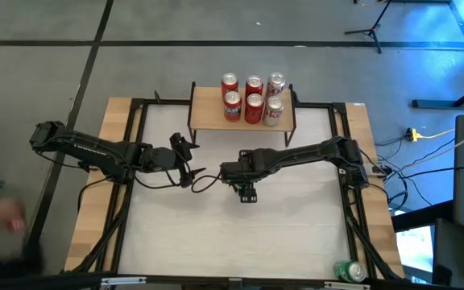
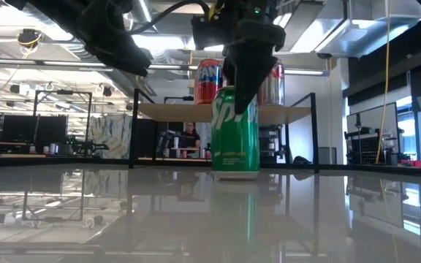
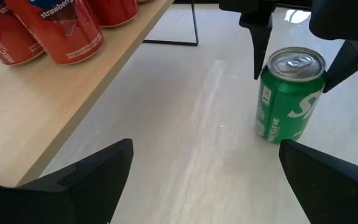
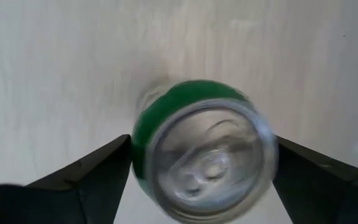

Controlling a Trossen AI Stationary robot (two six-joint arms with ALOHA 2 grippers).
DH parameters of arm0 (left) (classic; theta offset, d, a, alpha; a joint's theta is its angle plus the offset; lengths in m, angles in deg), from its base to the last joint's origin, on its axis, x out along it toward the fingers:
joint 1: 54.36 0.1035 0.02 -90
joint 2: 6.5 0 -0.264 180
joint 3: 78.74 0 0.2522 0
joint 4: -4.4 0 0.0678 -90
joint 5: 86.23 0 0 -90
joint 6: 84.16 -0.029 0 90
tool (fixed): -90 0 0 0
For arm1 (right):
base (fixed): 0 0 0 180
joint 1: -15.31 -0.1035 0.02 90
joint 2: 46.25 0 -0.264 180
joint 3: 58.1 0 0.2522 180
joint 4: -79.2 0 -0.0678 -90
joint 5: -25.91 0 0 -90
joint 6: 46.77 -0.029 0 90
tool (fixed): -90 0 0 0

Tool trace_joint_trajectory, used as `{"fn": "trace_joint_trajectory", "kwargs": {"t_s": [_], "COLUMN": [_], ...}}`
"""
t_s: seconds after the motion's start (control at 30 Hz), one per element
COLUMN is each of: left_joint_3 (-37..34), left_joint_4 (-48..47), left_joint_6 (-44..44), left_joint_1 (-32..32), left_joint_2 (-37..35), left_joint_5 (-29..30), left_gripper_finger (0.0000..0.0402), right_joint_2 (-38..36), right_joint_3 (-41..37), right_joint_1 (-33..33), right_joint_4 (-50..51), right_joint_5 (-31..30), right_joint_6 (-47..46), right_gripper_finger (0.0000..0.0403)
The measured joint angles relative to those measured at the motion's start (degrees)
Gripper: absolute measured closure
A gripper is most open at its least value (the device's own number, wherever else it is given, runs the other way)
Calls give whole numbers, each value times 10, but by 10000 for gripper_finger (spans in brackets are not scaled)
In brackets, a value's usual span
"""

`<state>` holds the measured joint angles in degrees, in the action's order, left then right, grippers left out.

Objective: Place canned beverage on shelf
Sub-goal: Put the top green soda can on the shelf

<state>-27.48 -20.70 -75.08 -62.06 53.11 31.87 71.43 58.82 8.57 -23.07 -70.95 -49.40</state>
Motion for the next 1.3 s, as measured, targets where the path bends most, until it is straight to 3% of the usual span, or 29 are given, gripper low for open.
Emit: {"fn": "trace_joint_trajectory", "kwargs": {"t_s": [0.27,0.53,0.77,1.07,1.3], "left_joint_3": [0,0,0,0,0], "left_joint_4": [3,18,27,165,265], "left_joint_6": [-1,-5,-7,-41,-31], "left_joint_1": [0,0,0,0,-1], "left_joint_2": [0,0,5,87,162], "left_joint_5": [0,-2,-35,-126,-108], "left_gripper_finger": [8,8,8,8,8], "right_joint_2": [-14,-82,-168,-317,-456], "right_joint_3": [0,0,-19,-201,-394], "right_joint_1": [-1,-9,-58,-116,-132], "right_joint_4": [19,57,80,32,-107], "right_joint_5": [0,-3,-100,-204,-262], "right_joint_6": [5,-53,-107,-205,-224], "right_gripper_finger": [33,35,36,36,36]}}
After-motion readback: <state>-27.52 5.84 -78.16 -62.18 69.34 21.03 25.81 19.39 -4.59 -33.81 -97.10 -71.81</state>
